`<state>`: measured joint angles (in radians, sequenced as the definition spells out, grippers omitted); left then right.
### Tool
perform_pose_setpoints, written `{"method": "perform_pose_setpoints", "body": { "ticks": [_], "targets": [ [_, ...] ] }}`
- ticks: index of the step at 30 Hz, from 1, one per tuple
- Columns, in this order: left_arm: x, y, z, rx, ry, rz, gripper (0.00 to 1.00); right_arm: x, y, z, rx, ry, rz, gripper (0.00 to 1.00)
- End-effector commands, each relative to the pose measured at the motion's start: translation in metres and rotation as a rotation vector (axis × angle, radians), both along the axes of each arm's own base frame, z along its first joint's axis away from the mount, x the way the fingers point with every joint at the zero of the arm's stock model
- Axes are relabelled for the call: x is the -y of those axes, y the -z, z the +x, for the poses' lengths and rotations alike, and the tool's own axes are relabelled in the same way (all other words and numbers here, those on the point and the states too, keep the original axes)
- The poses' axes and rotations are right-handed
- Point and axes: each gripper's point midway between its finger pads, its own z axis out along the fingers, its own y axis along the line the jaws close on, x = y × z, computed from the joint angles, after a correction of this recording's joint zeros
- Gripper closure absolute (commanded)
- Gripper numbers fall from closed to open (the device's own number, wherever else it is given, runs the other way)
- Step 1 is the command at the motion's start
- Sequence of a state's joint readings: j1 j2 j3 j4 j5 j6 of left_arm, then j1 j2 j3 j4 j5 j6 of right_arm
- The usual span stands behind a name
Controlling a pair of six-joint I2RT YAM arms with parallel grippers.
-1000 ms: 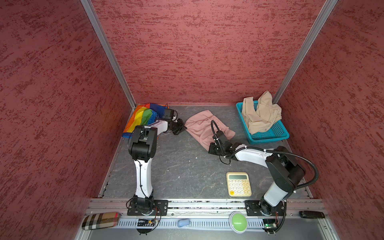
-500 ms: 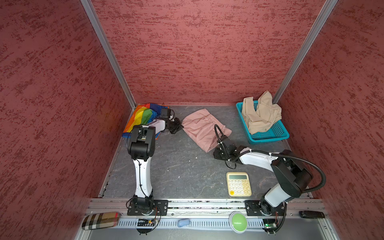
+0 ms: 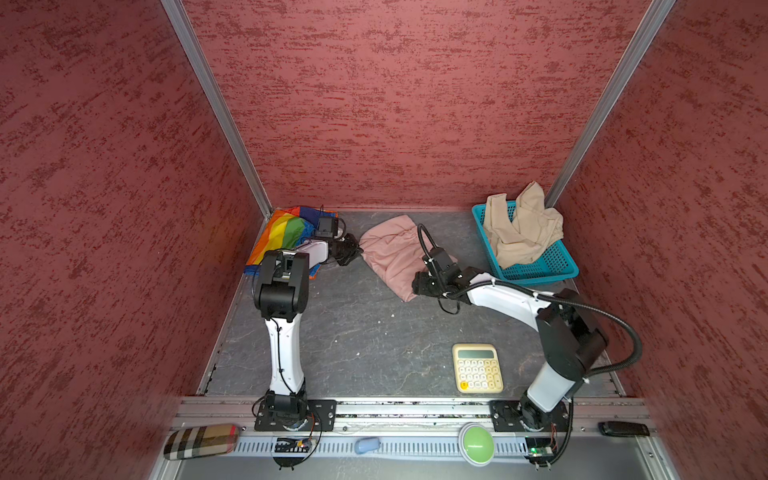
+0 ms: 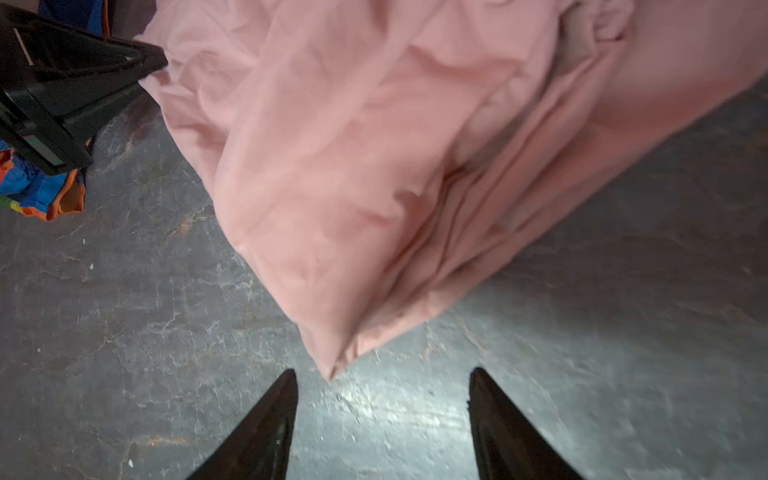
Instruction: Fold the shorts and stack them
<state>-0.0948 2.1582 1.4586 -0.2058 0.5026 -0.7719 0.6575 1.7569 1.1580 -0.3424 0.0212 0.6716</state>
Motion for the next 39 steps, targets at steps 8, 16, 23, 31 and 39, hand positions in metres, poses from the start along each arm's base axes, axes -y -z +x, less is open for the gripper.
{"method": "perform_pose_setpoints", "body": {
  "ticks": [8,16,23,31,39],
  "targets": [
    [0.002,0.006,-0.002,0.006,0.004,-0.007,1.0,-0.019,0.023,0.023,-0.042,-0.047,-0.078,0.68],
    [-0.013,0.01,-0.001,0.001,-0.024,-0.019,1.0,0.013,0.036,0.004,-0.049,-0.033,-0.151,1.0],
    [-0.026,0.009,0.0,0.003,-0.046,-0.017,1.0,0.058,0.058,-0.023,-0.09,-0.011,-0.219,1.0],
    [-0.021,0.007,0.0,0.008,-0.035,-0.023,1.0,0.075,0.046,-0.028,-0.083,-0.026,-0.244,0.7],
    [-0.011,-0.004,0.004,0.038,-0.005,-0.051,1.0,0.042,-0.051,-0.002,0.066,-0.074,-0.068,0.16]
  ]
}}
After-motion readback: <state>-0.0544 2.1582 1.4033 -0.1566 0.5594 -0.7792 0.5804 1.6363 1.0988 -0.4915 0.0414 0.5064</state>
